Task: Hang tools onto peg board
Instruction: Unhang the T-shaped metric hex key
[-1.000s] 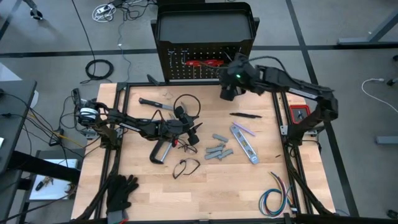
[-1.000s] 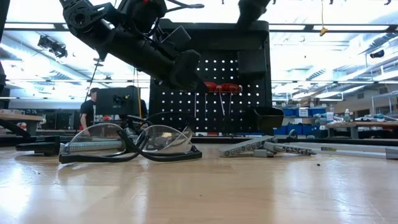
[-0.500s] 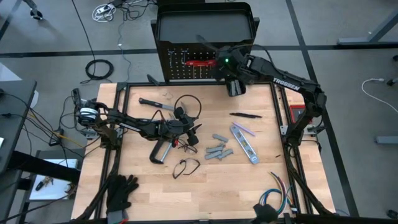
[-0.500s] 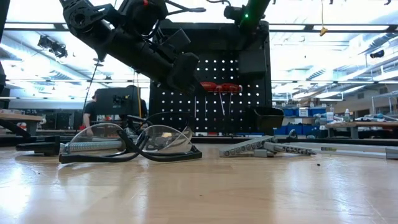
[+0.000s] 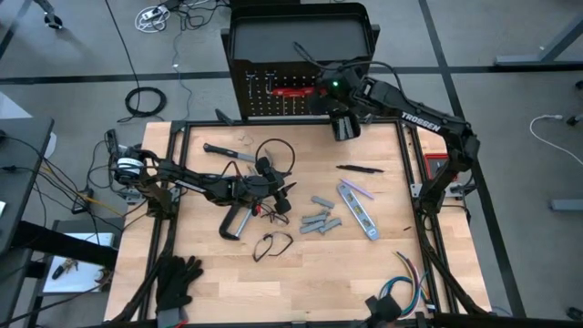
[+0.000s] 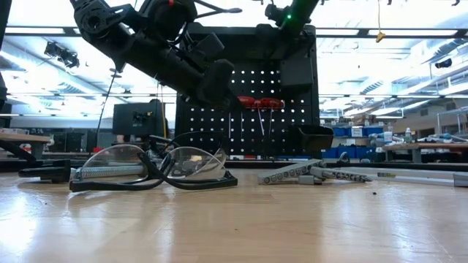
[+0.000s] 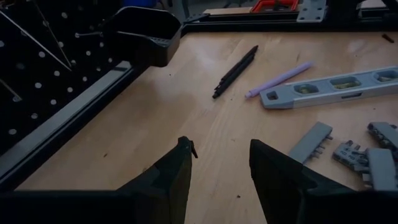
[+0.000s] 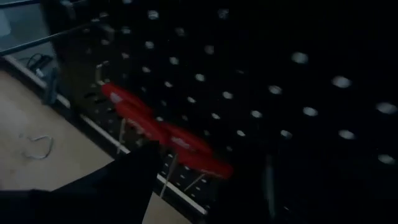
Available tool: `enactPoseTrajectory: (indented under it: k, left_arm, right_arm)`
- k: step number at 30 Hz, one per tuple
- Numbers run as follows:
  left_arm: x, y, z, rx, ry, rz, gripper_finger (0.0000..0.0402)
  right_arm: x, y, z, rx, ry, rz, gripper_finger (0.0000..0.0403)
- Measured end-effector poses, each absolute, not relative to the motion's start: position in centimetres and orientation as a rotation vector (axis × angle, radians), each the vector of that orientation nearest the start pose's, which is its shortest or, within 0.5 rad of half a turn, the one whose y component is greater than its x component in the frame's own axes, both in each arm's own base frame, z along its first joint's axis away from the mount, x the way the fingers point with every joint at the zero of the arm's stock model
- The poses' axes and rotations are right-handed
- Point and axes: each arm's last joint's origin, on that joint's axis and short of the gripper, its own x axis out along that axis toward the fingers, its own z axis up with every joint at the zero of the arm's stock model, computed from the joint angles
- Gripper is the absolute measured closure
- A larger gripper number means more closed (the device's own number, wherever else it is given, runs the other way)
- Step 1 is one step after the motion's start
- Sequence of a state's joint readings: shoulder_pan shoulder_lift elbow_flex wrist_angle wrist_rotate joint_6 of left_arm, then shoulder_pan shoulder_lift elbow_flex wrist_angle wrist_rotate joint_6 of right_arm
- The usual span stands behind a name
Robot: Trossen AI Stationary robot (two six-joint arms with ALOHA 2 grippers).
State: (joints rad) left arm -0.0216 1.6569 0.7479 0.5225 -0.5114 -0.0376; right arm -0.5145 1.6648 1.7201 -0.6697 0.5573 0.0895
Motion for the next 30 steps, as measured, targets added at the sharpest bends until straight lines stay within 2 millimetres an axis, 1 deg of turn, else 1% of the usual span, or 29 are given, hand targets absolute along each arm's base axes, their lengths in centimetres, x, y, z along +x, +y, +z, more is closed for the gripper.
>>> enactPoseTrajectory:
  k: [5,12,15,18,20,23,25,26,28,30]
  left_arm:
    - [32.7,0.7,17.5,0.072,0.374,0.491,0.0241]
    - [32.6,0.8,17.4,0.09,0.382,0.536,0.0241]
    - [32.5,0.9,17.4,0.1,0.384,0.567,0.0241]
    - [32.5,0.8,17.4,0.125,0.387,0.593,0.0241]
    - [32.4,0.6,17.5,0.14,0.385,0.624,0.0241]
    - [32.3,0.1,17.5,0.185,0.386,0.675,0.0241]
    - [32.2,-0.3,17.6,0.221,0.385,0.72,0.0241]
    - [32.2,-0.5,17.7,0.235,0.381,0.74,0.0241]
    - [32.2,-0.8,17.9,0.246,0.364,0.749,0.0241]
    - [32.3,-0.9,18.1,0.231,0.337,0.734,0.0241]
  right_arm:
    - [31.5,-17.5,38.5,0.016,0.634,-1.007,0.0066]
    - [30.9,-13.3,39.9,-0.029,0.668,-0.909,0.0081]
    - [30.1,-11.5,41.1,-0.076,0.651,-0.877,0.0086]
    - [28.9,-9.9,42.0,-0.142,0.677,-0.866,0.009]
    - [27.7,-9.0,42.5,-0.17,0.699,-0.907,0.0093]
    - [25.5,-7.6,43.1,-0.16,0.719,-0.967,0.0099]
    - [24.3,-6.6,42.8,-0.138,0.699,-0.971,0.0104]
    - [23.7,-6.1,42.2,-0.135,0.687,-0.971,0.0107]
    - [22.6,-5.3,40.8,-0.125,0.638,-0.957,0.0114]
    - [21.4,-4.9,38.8,-0.114,0.596,-0.95,0.012]
